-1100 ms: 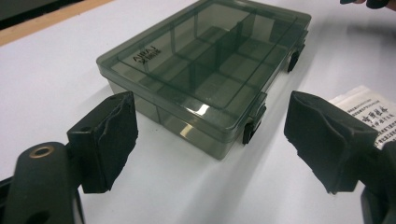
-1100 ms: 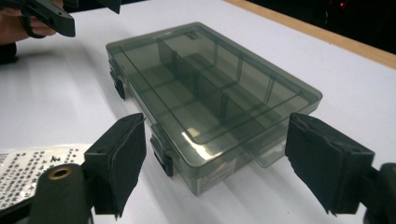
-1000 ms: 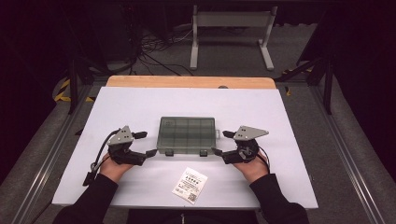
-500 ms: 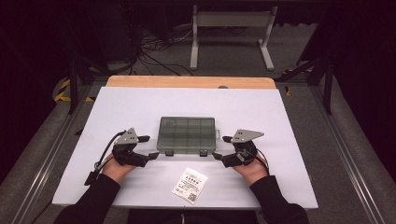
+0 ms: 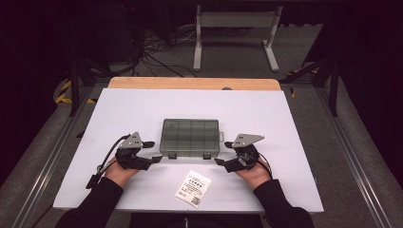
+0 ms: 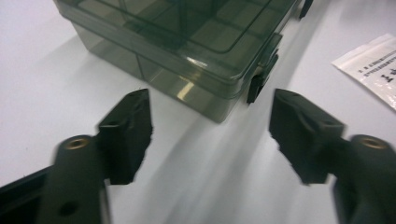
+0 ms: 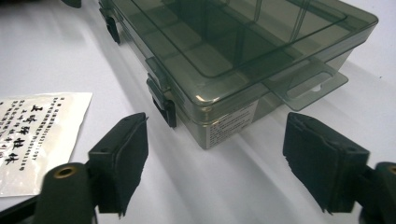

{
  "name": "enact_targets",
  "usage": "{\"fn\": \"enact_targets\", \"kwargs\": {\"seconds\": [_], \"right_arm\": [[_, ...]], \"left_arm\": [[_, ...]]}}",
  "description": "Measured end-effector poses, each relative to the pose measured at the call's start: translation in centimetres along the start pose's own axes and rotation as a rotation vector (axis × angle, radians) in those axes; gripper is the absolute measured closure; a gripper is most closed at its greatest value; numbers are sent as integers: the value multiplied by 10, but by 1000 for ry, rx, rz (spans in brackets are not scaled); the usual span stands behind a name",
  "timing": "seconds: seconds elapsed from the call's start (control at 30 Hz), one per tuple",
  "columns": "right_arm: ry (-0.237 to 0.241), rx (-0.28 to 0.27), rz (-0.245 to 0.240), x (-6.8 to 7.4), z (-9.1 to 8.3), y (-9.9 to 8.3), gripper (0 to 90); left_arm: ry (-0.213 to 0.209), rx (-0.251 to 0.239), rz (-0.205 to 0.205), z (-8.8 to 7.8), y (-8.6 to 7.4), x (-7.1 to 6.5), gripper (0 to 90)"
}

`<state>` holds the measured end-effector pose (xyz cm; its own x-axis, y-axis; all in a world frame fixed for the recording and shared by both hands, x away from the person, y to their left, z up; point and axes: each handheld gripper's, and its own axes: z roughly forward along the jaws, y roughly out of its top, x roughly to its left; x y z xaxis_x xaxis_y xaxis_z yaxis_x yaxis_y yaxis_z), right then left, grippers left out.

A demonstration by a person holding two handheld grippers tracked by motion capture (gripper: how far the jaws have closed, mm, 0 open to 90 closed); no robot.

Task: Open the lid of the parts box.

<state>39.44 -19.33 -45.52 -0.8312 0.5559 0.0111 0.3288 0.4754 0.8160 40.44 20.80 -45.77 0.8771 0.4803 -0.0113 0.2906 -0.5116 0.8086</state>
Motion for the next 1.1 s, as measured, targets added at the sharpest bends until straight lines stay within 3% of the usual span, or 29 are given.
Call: {"fn": "enact_targets", "kwargs": {"seconds": [0.1,0.33,0.53,1.1], "right_arm": [[1,-2,-5,0,-1,0,273],[-3,-15,-25,2,-3,2,462],[-2,-6,-26,1,-2,1,538],[1,-6,-27,2,-1,1,603]], "left_arm": [[2,-5,4,-1,0,-1,412],[-6,4,6,-1,-1,0,505],[-11,20,4,1,-2,-1,557],[-11,17,28,1,-1,-3,673]]}}
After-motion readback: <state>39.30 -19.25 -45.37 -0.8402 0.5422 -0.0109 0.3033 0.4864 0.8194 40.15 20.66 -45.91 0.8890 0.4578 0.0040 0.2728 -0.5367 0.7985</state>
